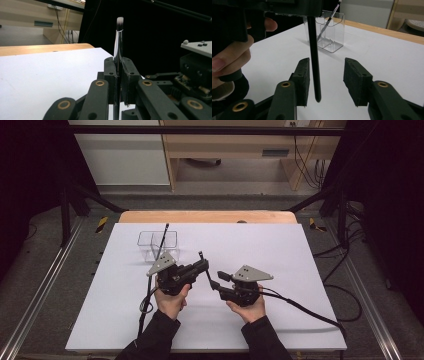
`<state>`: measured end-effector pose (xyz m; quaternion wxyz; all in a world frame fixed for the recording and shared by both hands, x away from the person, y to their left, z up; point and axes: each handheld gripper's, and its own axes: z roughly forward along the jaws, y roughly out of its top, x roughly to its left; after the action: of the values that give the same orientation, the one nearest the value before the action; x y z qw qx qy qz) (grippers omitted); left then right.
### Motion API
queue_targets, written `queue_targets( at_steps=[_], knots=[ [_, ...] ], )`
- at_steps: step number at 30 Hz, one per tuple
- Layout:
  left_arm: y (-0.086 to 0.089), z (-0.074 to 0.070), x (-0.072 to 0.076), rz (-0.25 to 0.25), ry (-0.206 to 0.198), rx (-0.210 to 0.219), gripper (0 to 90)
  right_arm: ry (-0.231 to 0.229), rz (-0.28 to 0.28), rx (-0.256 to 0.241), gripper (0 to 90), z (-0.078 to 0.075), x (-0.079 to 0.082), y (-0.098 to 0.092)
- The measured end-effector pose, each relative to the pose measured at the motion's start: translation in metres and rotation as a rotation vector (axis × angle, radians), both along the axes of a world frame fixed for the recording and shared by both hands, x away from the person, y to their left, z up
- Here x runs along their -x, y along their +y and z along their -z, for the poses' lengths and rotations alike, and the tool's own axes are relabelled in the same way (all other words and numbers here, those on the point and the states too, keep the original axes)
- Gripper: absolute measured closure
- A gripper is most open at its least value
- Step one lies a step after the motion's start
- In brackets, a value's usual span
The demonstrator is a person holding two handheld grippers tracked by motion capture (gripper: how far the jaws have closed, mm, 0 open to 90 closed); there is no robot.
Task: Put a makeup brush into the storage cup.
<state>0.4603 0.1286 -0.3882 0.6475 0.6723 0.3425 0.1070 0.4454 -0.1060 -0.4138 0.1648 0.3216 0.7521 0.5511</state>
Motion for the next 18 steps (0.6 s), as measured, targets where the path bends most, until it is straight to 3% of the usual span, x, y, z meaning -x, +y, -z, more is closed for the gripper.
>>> queue_targets(
  at_steps=[18],
  knots=[
    [0.022, -0.007, 0.001, -0.033, -0.008, -0.066, 83.5, -0.015, 0.092, 0.035, 27.4, -0.013, -0.001, -0.015]
  ],
)
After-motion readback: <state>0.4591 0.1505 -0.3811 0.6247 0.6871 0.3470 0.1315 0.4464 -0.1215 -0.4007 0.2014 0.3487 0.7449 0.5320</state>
